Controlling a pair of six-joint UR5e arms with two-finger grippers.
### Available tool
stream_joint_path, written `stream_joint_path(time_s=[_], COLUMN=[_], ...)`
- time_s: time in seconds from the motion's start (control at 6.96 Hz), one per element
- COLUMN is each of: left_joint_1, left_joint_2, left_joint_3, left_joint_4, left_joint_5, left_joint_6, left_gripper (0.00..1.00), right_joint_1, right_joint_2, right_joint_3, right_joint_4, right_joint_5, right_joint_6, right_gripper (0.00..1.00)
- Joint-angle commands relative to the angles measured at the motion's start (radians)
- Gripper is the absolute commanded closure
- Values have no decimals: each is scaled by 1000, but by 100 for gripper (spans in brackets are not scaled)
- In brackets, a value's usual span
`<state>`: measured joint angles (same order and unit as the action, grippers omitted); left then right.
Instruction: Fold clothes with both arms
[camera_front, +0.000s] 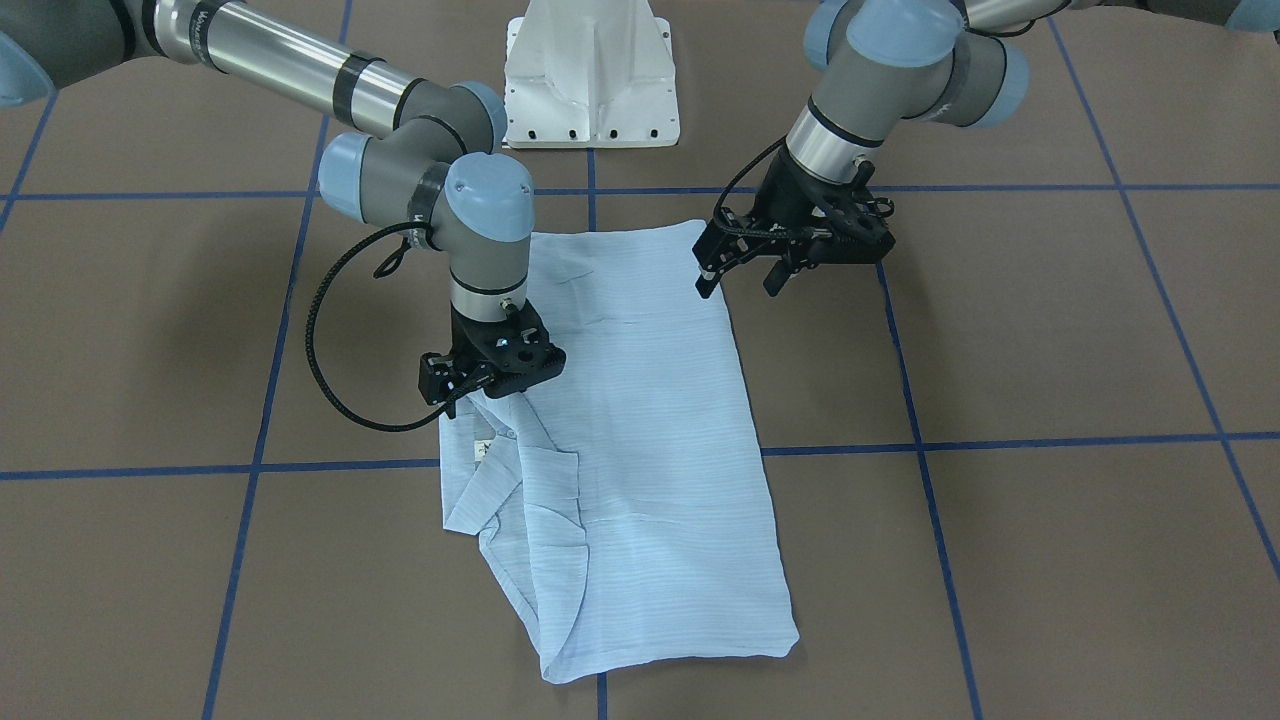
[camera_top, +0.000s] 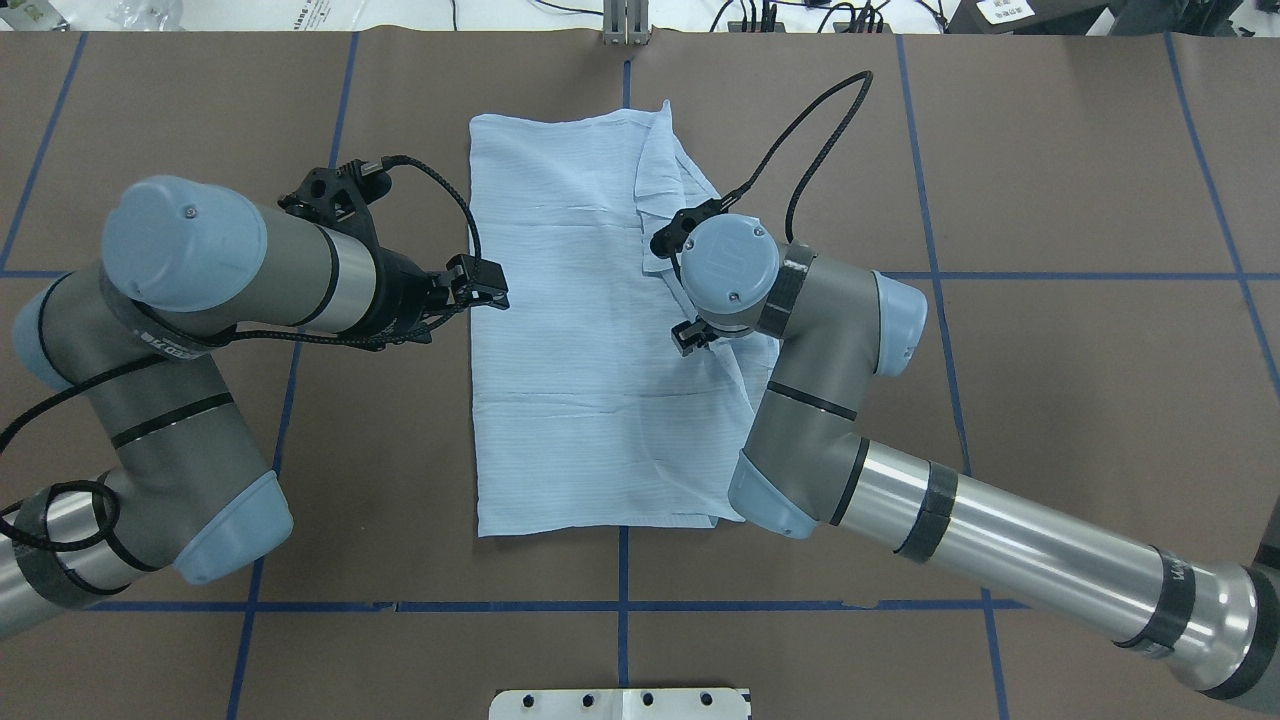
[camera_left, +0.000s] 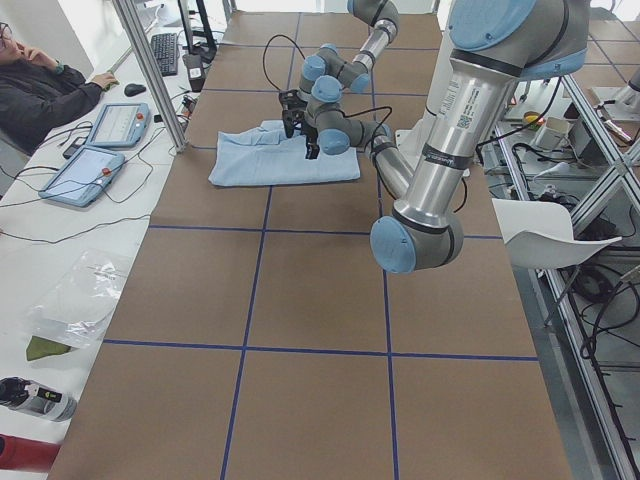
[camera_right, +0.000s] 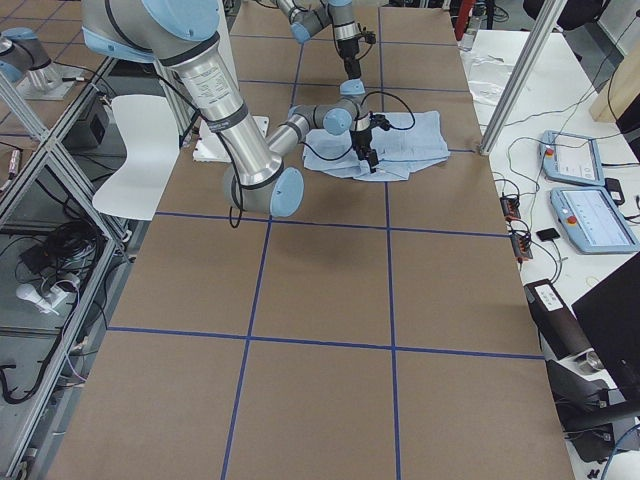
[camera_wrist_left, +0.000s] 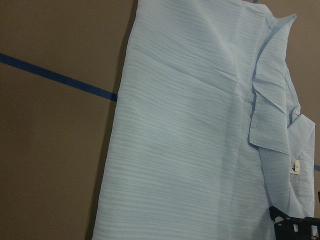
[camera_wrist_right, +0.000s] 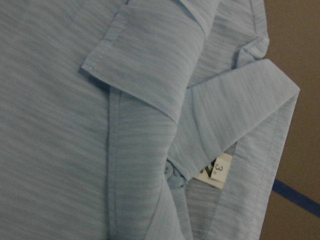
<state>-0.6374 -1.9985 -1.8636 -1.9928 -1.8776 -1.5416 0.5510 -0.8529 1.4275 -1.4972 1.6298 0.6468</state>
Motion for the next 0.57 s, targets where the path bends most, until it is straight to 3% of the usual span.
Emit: stream_joint_path(time_s=[0.0, 0.43], left_joint_1=[1, 1], left_joint_2=[-12, -28], left_joint_3=[0, 0], left_joint_4=[2, 5], left_joint_5=[0, -5], left_joint_6=[0, -8], left_gripper=[0, 0], right_joint_1=[74, 220], right_joint_2=[-37, -104], right_joint_3=[-1, 14], right_joint_4=[2, 14], right_joint_5=[24, 129], right_joint_6=[-77, -232], right_gripper=[0, 0])
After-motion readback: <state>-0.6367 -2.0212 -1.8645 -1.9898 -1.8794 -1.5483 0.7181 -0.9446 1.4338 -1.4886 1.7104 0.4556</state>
